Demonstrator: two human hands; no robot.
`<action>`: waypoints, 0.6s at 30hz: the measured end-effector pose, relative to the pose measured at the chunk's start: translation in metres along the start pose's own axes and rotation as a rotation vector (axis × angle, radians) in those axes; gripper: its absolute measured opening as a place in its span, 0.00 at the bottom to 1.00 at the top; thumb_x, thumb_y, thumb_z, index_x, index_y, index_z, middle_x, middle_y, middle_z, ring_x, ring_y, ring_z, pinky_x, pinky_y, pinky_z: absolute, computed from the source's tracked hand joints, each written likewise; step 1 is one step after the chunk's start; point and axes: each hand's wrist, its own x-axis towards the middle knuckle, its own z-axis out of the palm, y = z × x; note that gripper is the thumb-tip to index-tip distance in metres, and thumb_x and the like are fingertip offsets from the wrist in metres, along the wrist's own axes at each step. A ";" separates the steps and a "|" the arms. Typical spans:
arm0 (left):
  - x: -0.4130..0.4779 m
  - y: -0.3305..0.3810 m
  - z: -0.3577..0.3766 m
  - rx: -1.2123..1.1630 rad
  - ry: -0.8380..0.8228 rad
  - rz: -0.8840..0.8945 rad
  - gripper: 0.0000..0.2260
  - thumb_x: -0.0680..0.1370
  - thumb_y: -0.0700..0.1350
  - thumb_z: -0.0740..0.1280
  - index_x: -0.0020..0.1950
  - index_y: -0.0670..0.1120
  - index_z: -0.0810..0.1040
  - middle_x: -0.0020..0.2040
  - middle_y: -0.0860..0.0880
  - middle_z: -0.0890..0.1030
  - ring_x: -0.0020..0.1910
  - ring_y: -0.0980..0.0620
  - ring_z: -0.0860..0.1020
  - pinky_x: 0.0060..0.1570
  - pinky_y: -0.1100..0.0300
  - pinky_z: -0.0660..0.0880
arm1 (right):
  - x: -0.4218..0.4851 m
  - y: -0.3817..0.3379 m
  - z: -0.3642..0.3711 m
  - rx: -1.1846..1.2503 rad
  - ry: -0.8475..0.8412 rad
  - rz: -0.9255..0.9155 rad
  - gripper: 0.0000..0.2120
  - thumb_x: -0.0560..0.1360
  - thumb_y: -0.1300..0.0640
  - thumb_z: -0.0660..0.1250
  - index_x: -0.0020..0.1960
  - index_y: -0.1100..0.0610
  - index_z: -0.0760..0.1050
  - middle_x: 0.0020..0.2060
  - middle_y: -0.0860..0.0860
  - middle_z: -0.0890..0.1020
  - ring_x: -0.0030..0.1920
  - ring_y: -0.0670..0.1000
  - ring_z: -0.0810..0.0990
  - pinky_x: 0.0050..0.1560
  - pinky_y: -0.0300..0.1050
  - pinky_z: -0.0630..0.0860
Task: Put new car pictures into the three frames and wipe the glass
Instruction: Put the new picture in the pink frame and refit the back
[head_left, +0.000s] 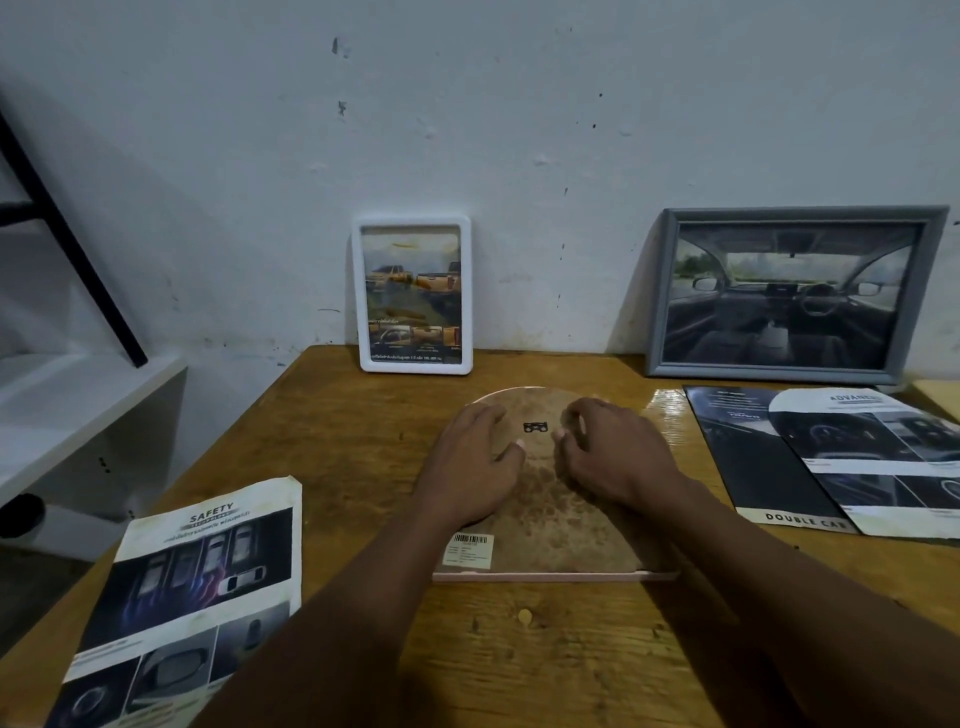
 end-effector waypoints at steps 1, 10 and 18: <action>0.001 0.000 0.000 0.005 -0.005 0.001 0.26 0.82 0.55 0.63 0.78 0.50 0.67 0.78 0.52 0.65 0.75 0.51 0.64 0.73 0.53 0.62 | -0.001 -0.001 0.000 -0.017 0.009 -0.005 0.20 0.80 0.43 0.58 0.65 0.53 0.74 0.61 0.53 0.79 0.60 0.54 0.77 0.60 0.51 0.74; -0.006 0.007 0.000 0.412 -0.091 0.085 0.28 0.84 0.60 0.50 0.82 0.49 0.56 0.83 0.47 0.55 0.82 0.48 0.51 0.80 0.44 0.46 | -0.007 -0.001 0.016 -0.118 -0.014 -0.103 0.23 0.83 0.43 0.48 0.70 0.55 0.68 0.72 0.56 0.71 0.77 0.56 0.61 0.75 0.57 0.58; 0.002 0.012 -0.003 0.509 -0.215 0.091 0.29 0.85 0.60 0.48 0.84 0.49 0.51 0.84 0.45 0.52 0.82 0.46 0.49 0.79 0.48 0.46 | -0.003 -0.006 0.012 -0.096 -0.160 -0.117 0.25 0.83 0.45 0.49 0.76 0.56 0.61 0.78 0.57 0.62 0.79 0.56 0.56 0.77 0.58 0.52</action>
